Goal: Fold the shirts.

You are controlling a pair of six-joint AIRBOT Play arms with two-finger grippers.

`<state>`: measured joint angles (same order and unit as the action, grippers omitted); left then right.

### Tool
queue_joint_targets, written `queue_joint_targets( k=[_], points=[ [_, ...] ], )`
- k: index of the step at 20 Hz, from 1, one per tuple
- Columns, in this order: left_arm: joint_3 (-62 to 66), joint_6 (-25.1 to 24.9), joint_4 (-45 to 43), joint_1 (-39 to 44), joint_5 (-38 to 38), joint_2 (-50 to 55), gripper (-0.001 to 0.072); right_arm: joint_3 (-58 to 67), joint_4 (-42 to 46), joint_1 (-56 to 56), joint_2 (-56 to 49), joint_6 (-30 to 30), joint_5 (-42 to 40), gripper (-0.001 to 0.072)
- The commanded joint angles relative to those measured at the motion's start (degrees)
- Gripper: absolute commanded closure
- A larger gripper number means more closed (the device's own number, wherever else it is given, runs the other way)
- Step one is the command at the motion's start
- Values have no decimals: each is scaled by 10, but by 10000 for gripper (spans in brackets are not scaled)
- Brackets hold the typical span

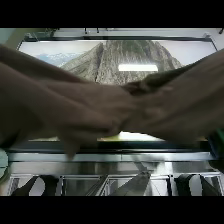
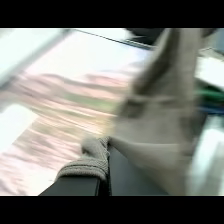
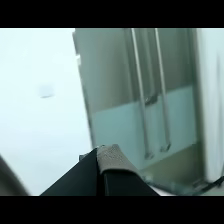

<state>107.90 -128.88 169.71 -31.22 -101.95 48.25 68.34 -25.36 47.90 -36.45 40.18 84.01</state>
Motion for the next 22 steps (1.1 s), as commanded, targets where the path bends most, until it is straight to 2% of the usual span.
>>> queue_joint_targets(
  k=[1,4,7,12,16,20,22],
  points=[
    [64,18,-52,36,16,49,684,85,56,9,-22,-10,-98,692],
    [-29,39,-76,60,18,115,684,76,249,6,-72,54,-75,692],
    [-117,38,-77,53,33,191,684,3,340,-17,-125,54,-73,692],
    [-214,-9,-77,71,73,323,684,-168,341,-65,-224,-18,-95,692],
    [-207,-11,-78,92,93,445,684,-195,329,-106,-342,-75,-143,693],
    [-130,34,-78,106,90,564,684,-194,204,-116,-479,-144,-143,692],
    [-93,70,-87,109,86,607,685,-194,194,-116,-523,-154,-128,692]
  ],
)
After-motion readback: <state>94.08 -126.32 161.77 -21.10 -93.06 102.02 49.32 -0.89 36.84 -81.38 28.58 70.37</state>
